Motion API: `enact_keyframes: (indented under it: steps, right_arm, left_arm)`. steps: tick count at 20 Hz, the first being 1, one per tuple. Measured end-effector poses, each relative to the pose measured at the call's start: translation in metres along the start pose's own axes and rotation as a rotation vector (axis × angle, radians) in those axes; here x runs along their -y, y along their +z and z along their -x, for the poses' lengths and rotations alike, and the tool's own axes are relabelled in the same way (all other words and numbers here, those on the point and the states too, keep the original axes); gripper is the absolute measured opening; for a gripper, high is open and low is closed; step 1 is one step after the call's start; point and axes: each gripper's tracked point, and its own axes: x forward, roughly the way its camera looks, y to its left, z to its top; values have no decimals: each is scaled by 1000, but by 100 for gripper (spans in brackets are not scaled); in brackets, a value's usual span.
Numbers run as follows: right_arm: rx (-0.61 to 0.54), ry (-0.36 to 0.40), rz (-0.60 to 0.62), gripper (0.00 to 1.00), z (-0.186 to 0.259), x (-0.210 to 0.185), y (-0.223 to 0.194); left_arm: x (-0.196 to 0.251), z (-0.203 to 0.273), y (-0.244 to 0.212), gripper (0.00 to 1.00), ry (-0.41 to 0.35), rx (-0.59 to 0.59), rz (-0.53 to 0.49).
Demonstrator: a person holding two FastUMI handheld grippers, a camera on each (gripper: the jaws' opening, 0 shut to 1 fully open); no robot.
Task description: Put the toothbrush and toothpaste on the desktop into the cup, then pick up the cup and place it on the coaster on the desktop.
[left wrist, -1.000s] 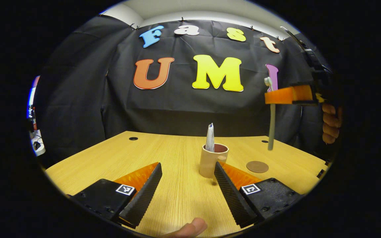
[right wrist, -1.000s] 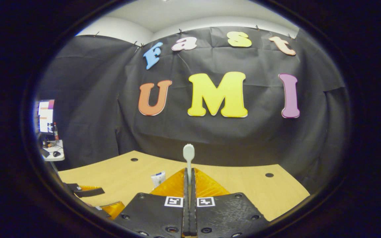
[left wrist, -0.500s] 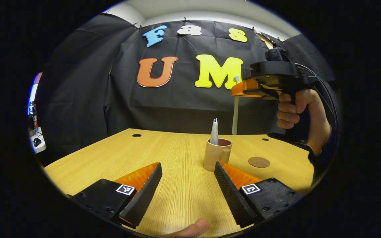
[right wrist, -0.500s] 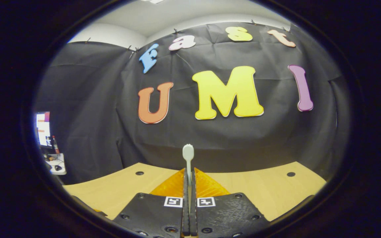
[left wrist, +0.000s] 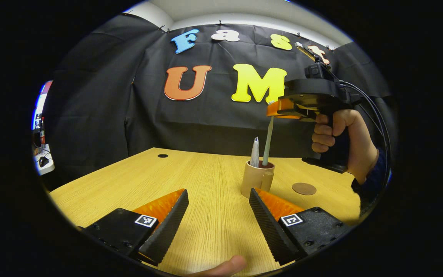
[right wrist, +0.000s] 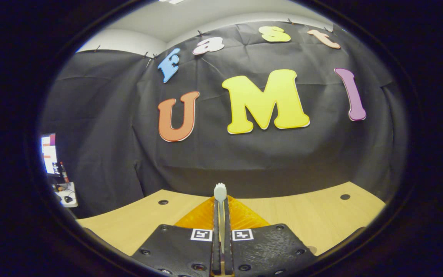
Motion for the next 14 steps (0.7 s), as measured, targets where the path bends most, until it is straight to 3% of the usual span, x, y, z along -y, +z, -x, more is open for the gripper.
enact_keyframes:
  steps: [2,6,7,10,14]
  right_arm:
    - [-4,10,-5,8,0,-2,-1]
    - [0,12,0,53,1,-3,0]
    - [-2,9,1,70,2,-2,-2]
    - [-2,-1,25,88,7,1,-4]
    - [1,8,57,93,20,4,-4]
  left_arm:
    - [0,-1,-1,100,-4,0,4]
    - [4,-2,-6,100,-15,-17,20]
    - [5,-3,-7,100,-14,-22,21]
    - [6,-4,-7,100,-12,-23,9]
    - [13,-10,-8,100,-24,-38,-12]
